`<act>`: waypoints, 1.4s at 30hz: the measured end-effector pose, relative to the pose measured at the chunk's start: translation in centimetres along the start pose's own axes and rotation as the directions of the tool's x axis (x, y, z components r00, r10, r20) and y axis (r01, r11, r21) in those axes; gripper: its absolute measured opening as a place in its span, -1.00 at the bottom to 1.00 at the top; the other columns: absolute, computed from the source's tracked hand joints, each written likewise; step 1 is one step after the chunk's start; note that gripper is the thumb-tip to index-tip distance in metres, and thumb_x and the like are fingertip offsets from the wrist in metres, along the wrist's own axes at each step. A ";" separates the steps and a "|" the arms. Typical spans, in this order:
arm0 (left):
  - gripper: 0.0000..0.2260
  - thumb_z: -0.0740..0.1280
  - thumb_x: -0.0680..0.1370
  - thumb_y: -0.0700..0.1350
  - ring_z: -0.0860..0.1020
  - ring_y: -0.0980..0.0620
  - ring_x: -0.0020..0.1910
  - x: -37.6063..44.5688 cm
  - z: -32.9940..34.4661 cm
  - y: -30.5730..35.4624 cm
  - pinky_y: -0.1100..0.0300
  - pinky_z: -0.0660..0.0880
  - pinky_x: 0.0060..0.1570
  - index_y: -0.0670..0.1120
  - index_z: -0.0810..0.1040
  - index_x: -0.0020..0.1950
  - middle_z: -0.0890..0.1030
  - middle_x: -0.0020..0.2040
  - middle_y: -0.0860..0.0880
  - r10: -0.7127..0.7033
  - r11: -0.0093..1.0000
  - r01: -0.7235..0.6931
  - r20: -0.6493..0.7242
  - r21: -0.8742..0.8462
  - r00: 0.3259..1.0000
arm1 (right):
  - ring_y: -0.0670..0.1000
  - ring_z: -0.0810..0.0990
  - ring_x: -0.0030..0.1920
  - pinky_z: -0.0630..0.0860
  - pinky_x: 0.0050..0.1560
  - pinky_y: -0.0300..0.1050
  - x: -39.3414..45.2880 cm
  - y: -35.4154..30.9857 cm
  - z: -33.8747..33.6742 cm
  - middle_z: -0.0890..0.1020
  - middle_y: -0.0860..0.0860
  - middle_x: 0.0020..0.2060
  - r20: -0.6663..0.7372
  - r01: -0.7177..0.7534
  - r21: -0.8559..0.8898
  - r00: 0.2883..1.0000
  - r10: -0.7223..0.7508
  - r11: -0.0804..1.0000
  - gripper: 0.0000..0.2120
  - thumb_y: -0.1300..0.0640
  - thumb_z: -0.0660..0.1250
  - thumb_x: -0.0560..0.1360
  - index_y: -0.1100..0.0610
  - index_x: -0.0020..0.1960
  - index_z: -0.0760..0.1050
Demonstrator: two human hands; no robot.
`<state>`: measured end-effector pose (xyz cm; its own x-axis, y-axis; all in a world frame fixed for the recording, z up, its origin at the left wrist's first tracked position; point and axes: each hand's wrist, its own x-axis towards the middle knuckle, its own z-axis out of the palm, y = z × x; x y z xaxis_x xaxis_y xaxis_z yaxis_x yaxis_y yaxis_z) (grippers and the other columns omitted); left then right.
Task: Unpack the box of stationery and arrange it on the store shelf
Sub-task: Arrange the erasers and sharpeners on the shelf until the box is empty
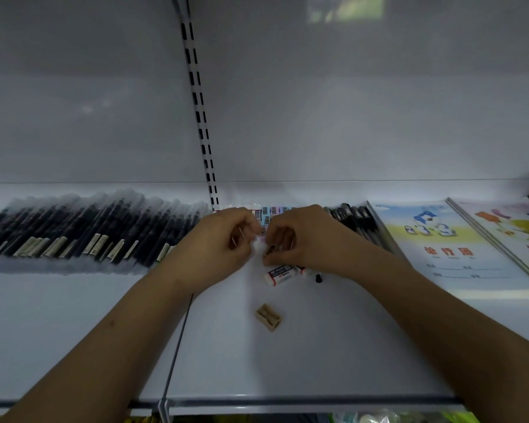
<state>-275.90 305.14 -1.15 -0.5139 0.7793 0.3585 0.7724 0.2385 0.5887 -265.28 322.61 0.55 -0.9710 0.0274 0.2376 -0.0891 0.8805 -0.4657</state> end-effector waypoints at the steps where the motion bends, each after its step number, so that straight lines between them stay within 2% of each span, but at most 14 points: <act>1: -0.75 0.36 0.50 -0.25 0.57 0.11 -0.16 0.0 0.0 0.0 0.39 0.45 -0.23 0.14 0.54 -0.09 0.60 -0.13 0.12 0.005 1.000 -0.006 0.004 0.015 1.000 | -0.20 0.59 -0.22 0.47 -0.19 -0.47 0.1 -0.1 0.1 0.65 -0.11 -0.23 0.005 0.018 -0.017 1.000 -0.018 1.000 -0.80 0.01 0.54 0.37 0.05 -0.05 0.64; 7: -0.82 0.35 0.55 -0.17 0.53 0.19 -0.11 0.1 0.1 -0.4 0.42 0.44 -0.17 0.14 0.57 -0.02 0.55 -0.06 0.16 0.031 0.995 -0.033 0.023 0.096 0.999 | -0.21 0.62 -0.23 0.56 -0.10 -0.36 -0.3 2.1 -3.1 0.67 -0.10 -0.23 -0.155 -0.122 0.039 0.980 0.127 0.992 -0.87 0.16 0.52 0.38 0.06 -0.12 0.60; 11: -0.80 0.40 0.55 -0.15 0.51 0.23 -0.06 0.2 1.0 -0.4 0.45 0.45 -0.05 0.06 0.62 0.14 0.51 0.02 0.13 0.050 0.992 -0.049 -0.009 0.117 0.999 | -0.19 0.63 -0.23 0.60 -0.08 -0.23 -1.1 3.3 -3.2 0.67 -0.11 -0.25 -0.079 -0.138 -0.068 0.988 0.133 0.988 -0.91 0.13 0.53 0.39 0.06 -0.16 0.63; 15: -0.77 0.42 0.54 -0.14 0.49 0.24 -0.03 0.4 1.7 -0.3 0.47 0.42 -0.03 0.01 0.62 0.19 0.50 0.04 0.12 0.086 0.986 -0.087 0.016 0.140 0.996 | -0.17 0.60 -0.22 0.60 -0.08 -0.15 -0.3 3.4 -2.4 0.65 -0.10 -0.21 -0.062 -0.076 -0.144 0.996 0.068 0.987 -0.92 0.07 0.51 0.41 0.04 -0.14 0.64; 21: -0.73 0.37 0.56 -0.15 0.54 0.21 -0.03 0.2 1.1 -0.2 0.37 0.51 0.03 0.00 0.56 0.26 0.47 0.08 0.12 0.016 0.998 -0.015 -0.007 0.062 1.000 | -0.08 0.55 -0.11 0.55 -0.02 -0.03 -0.1 3.0 -1.9 0.60 -0.07 -0.09 -0.049 0.007 -0.235 0.999 -0.019 0.972 -0.84 -0.04 0.48 0.43 0.01 -0.06 0.65; 24: -0.75 0.34 0.58 -0.15 0.55 0.20 -0.03 0.2 0.9 -0.2 0.29 0.54 0.06 -0.02 0.54 0.26 0.46 0.10 0.12 -0.016 0.999 0.017 -0.031 0.048 0.999 | -0.09 0.57 -0.17 0.52 -0.12 -0.22 -1.3 0.6 -2.7 0.61 -0.11 -0.09 -0.067 0.141 -0.024 0.988 -0.142 0.990 -0.84 0.01 0.52 0.40 -0.01 -0.04 0.66; 26: -0.78 0.31 0.59 -0.15 0.55 0.19 -0.03 0.1 0.7 -0.3 0.25 0.54 0.07 -0.03 0.56 0.23 0.47 0.09 0.11 -0.024 0.999 0.025 -0.032 0.047 0.999 | -0.10 0.59 -0.19 0.46 -0.16 -0.34 -2.6 -1.6 -2.8 0.61 -0.19 -0.11 0.098 0.155 0.175 0.980 -0.174 0.972 -0.76 -0.01 0.56 0.35 -0.05 0.00 0.65; 27: -0.79 0.30 0.59 -0.16 0.55 0.19 -0.04 0.1 0.7 -0.4 0.24 0.54 0.06 -0.02 0.57 0.21 0.48 0.08 0.11 -0.022 0.998 0.024 -0.026 0.051 0.999 | -0.11 0.59 -0.17 0.45 -0.16 -0.35 -3.0 -2.6 -2.5 0.61 -0.22 -0.09 0.217 0.143 0.194 0.958 -0.185 0.970 -0.70 -0.05 0.56 0.34 -0.07 0.04 0.64; 29: -0.80 0.30 0.58 -0.18 0.54 0.19 -0.06 0.1 0.6 -0.5 0.20 0.54 0.05 -0.02 0.59 0.18 0.48 0.04 0.12 -0.011 0.998 0.012 -0.013 0.066 1.000 | -0.14 0.56 -0.12 0.46 -0.11 -0.33 -3.2 -3.6 -1.4 0.58 -0.22 -0.04 0.375 0.187 0.092 0.903 -0.208 0.978 -0.63 -0.10 0.54 0.35 -0.09 0.13 0.61; 31: -0.80 0.30 0.57 -0.21 0.54 0.18 -0.08 0.1 0.7 -0.7 0.18 0.54 0.03 -0.02 0.60 0.15 0.49 0.02 0.12 -0.006 0.998 0.006 -0.010 0.070 1.000 | -0.19 0.54 -0.08 0.47 -0.04 -0.35 -3.0 -3.7 -0.5 0.57 -0.23 -0.04 0.399 0.248 0.032 0.885 -0.240 0.968 -0.67 -0.07 0.52 0.39 -0.07 0.13 0.61; 34: -0.81 0.31 0.57 -0.20 0.54 0.17 -0.09 0.1 0.7 -0.9 0.20 0.54 -0.01 0.02 0.59 0.11 0.48 0.00 0.13 -0.001 0.998 0.002 -0.007 0.061 1.000 | -0.18 0.60 -0.19 0.56 -0.10 -0.26 -2.8 -3.0 -1.1 0.60 -0.18 -0.18 0.182 0.193 0.109 0.960 -0.210 0.975 -0.77 0.08 0.53 0.40 -0.01 0.03 0.60; 36: -0.80 0.31 0.57 -0.19 0.52 0.17 -0.08 0.0 0.8 -1.0 0.26 0.51 -0.04 0.04 0.58 0.13 0.46 0.01 0.13 0.009 0.997 -0.009 -0.004 0.076 1.000 | -0.13 0.63 -0.26 0.61 -0.12 -0.11 -2.4 -1.5 -2.6 0.63 -0.13 -0.26 -0.030 0.045 0.194 0.999 -0.040 0.980 -0.78 0.16 0.53 0.39 0.01 -0.03 0.57; 38: -0.76 0.32 0.58 -0.17 0.51 0.18 -0.05 -0.1 1.1 -1.0 0.33 0.48 -0.02 0.04 0.55 0.23 0.45 0.06 0.12 0.025 0.997 -0.024 -0.008 0.080 1.000 | -0.11 0.64 -0.25 0.60 -0.12 -0.14 -2.0 0.5 -3.9 0.65 -0.09 -0.26 -0.188 -0.061 0.152 0.978 0.089 0.986 -0.79 0.14 0.53 0.39 0.02 -0.06 0.53; 42: -0.72 0.34 0.59 -0.11 0.46 0.17 -0.01 0.0 1.8 -0.6 0.31 0.48 0.01 0.04 0.55 0.30 0.41 0.14 0.11 0.096 0.986 -0.093 -0.019 0.135 0.995 | -0.14 0.60 -0.25 0.52 -0.21 -0.34 -1.9 2.9 -3.8 0.63 -0.10 -0.24 -0.201 -0.170 0.036 0.964 0.174 0.985 -0.81 0.11 0.53 0.39 0.05 -0.11 0.53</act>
<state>-275.68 306.00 -2.82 -0.4444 0.7873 0.4274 0.8600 0.2414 0.4497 -262.88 326.90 2.03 -0.9070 0.2748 0.3190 0.0696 0.8451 -0.5301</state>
